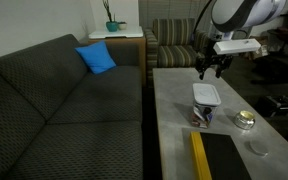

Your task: Place the white lid on the container and push the button

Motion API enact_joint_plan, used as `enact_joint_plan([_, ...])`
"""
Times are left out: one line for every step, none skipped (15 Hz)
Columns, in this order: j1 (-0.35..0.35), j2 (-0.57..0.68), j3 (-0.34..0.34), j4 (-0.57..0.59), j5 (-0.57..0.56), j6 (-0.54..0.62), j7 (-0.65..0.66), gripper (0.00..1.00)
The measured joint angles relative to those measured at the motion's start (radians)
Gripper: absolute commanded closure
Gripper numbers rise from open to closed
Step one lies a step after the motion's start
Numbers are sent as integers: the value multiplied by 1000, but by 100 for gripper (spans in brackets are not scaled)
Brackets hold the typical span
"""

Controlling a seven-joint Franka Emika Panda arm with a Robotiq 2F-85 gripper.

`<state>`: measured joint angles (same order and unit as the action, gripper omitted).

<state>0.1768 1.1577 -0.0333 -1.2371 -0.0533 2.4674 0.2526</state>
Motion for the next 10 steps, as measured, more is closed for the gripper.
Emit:
enact_joint_plan([0,-6,0,-16,0,15,-5,0])
enact_joint_plan([1,-13,0,-33,0,30,-9,0])
enact_joint_plan([1,-20,0,-50,0,47,-14,0])
enact_joint_plan([2,-28,0,-67,0,61,-20,0])
enact_joint_plan([2,-33,0,-80,0,76,-25,0])
enact_joint_plan([2,-39,0,-93,0,89,-31,0])
enact_joint_plan([2,-46,0,-107,0,100,-36,0])
enact_joint_plan([2,-53,0,-121,0,111,-40,0])
enact_joint_plan([2,-57,0,-131,0,123,-43,0])
enact_joint_plan([2,-60,0,-140,0,133,-46,0])
